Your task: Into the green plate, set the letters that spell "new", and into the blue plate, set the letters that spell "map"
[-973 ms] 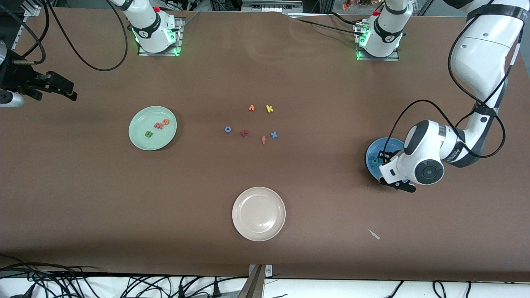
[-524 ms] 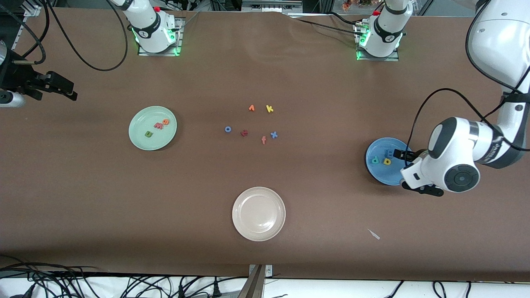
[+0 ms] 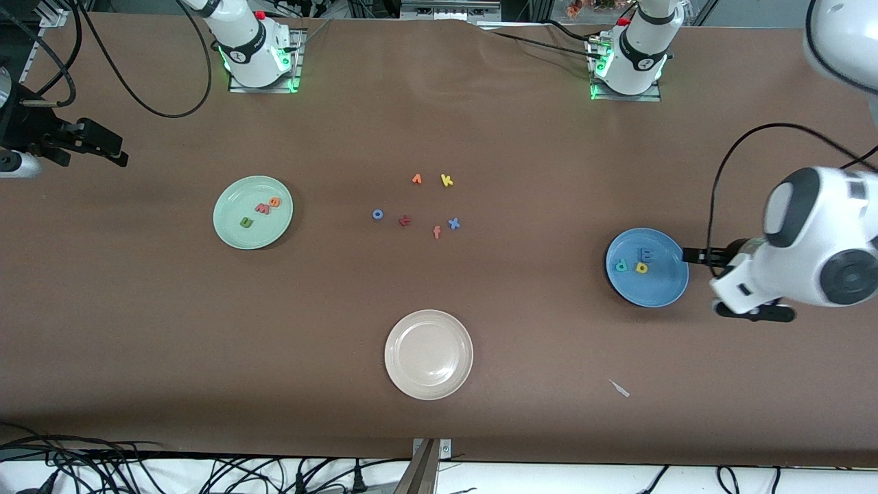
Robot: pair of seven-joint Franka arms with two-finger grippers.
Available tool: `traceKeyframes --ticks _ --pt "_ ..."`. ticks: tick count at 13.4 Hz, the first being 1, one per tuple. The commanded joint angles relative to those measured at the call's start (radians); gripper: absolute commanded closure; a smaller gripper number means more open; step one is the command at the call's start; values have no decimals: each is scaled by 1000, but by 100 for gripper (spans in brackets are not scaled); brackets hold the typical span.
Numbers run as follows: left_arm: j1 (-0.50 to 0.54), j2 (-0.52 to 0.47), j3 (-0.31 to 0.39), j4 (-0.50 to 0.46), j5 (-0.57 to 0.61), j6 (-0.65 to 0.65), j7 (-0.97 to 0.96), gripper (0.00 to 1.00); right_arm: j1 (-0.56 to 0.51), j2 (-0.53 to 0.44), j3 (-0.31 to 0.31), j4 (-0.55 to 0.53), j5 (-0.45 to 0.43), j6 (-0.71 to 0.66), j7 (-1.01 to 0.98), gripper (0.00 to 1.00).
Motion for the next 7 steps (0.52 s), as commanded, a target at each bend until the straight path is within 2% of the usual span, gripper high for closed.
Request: traceKeyframes --ticks 1,2,4,7 --pt "-97 -215 222 -157 -208 107 -11 0 -12 10 6 29 6 -23 -16 0" --pt "-141 -284 288 -203 -268 142 -11 0 -12 11 6 29 6 -23 -16 0" --pt "-172 -411 309 -265 -292 185 0 0 -12 10 6 29 6 -23 -16 0" --pt "-223 -482 336 -271 -289 144 0 0 -12 10 6 29 6 -24 -16 0"
